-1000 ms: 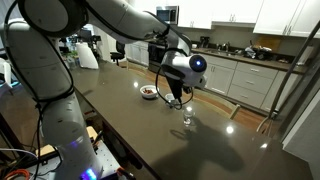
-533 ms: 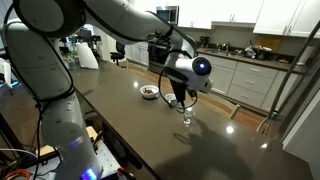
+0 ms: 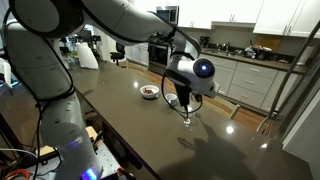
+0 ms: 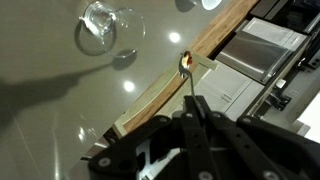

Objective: Use the spoon to move some contents of the bowl to the mug and the glass cup

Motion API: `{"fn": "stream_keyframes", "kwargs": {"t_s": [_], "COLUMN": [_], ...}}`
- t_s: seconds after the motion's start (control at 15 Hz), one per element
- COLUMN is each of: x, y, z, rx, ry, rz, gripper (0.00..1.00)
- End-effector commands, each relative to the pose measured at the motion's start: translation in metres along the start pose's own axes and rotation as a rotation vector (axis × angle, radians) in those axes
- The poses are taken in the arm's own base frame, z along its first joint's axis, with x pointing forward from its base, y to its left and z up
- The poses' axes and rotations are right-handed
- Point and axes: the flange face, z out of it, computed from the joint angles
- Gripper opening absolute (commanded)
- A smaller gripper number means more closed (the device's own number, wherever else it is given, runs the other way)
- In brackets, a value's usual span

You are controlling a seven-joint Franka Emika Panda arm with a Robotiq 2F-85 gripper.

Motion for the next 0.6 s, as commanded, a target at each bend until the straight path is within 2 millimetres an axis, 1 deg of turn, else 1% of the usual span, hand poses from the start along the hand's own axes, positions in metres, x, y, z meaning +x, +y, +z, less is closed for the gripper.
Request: {"fn": "stream_keyframes", "kwargs": {"t_s": [0.0,0.2,0.53], "x": [0.000,-0.003,-0.007], "y": [0.012,0.024,0.036], "z": [-0.013,-0.019,-0.022], "rx": [-0.033,-0.052,-0.086], "ry": [0.024,0.022,0.016], "rz": [0.047,0.089,0.138], "gripper": [0.03,0.03,0.03]}}
